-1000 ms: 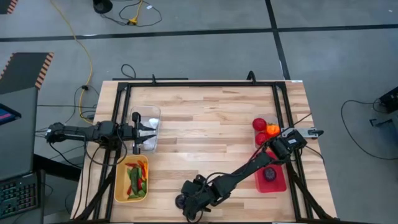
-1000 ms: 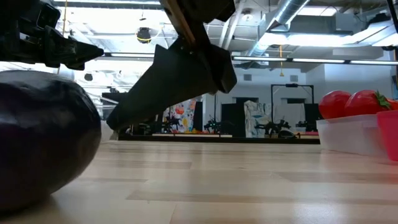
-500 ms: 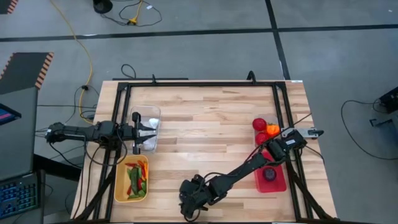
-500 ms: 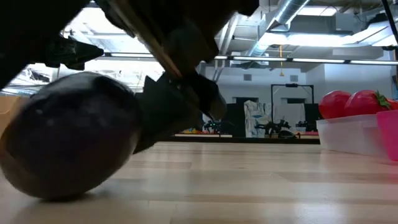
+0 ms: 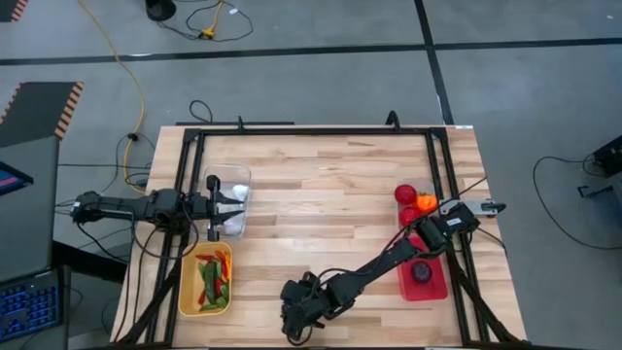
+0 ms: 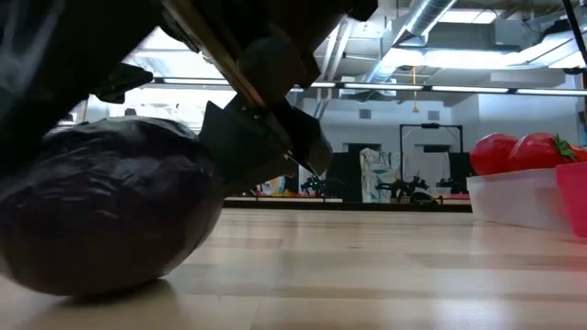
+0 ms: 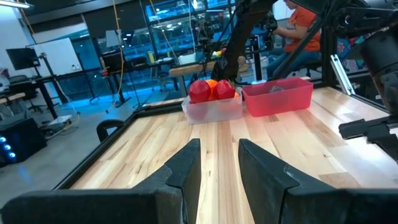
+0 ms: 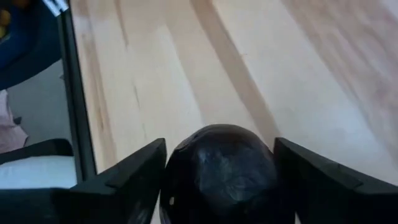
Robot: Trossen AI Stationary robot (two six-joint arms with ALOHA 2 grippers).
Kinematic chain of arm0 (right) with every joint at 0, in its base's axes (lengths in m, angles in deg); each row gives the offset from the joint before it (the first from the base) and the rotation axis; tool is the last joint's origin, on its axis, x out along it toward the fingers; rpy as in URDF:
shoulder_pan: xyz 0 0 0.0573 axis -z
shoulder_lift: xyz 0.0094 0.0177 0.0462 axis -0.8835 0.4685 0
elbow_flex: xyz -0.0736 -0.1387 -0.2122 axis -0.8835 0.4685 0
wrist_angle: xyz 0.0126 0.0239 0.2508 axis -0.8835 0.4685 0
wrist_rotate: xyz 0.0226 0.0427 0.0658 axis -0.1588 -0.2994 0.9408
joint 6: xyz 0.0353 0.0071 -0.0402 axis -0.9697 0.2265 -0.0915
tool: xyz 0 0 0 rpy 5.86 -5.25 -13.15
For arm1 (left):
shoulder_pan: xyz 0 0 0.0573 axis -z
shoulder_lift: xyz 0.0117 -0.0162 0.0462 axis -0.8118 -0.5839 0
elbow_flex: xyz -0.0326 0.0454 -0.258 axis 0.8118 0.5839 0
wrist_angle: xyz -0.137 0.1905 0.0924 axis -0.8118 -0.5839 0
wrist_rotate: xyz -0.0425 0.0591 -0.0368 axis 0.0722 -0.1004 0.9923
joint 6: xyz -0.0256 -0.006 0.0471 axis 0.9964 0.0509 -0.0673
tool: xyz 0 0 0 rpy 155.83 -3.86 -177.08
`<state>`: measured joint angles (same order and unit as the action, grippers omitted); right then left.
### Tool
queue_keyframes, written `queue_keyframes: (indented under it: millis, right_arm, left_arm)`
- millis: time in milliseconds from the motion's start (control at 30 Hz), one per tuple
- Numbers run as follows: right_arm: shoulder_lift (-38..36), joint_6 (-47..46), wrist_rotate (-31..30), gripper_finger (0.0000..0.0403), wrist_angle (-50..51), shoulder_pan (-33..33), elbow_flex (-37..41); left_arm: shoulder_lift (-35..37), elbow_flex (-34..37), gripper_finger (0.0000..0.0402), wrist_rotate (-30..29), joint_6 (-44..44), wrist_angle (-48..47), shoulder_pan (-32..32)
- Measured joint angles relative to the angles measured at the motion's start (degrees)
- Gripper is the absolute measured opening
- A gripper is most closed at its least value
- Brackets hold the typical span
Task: Sort produce into baskets
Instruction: Put the plum into the red bin
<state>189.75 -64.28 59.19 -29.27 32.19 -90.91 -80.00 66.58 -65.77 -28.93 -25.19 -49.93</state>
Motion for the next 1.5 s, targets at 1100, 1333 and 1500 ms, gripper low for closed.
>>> queue_keyframes:
  millis: [1100, 1333, 1500]
  right_arm:
    - [-24.3, -13.1, 0.2, 0.0271, 61.4, -1.9, 0.0]
    - [-30.0, -18.4, 1.5, 0.0271, 69.1, -5.2, 4.9]
    - [-36.7, -27.0, 4.6, 0.0271, 68.9, -7.5, 17.7]
  left_arm:
    - [0.0, 0.0, 0.0096, 0.0, 0.0, 0.0, 0.0]
    - [0.0, 0.0, 0.0096, 0.0, 0.0, 0.0, 0.0]
    - [-0.1, 0.0, 0.0096, 0.0, 0.0, 0.0, 0.0]
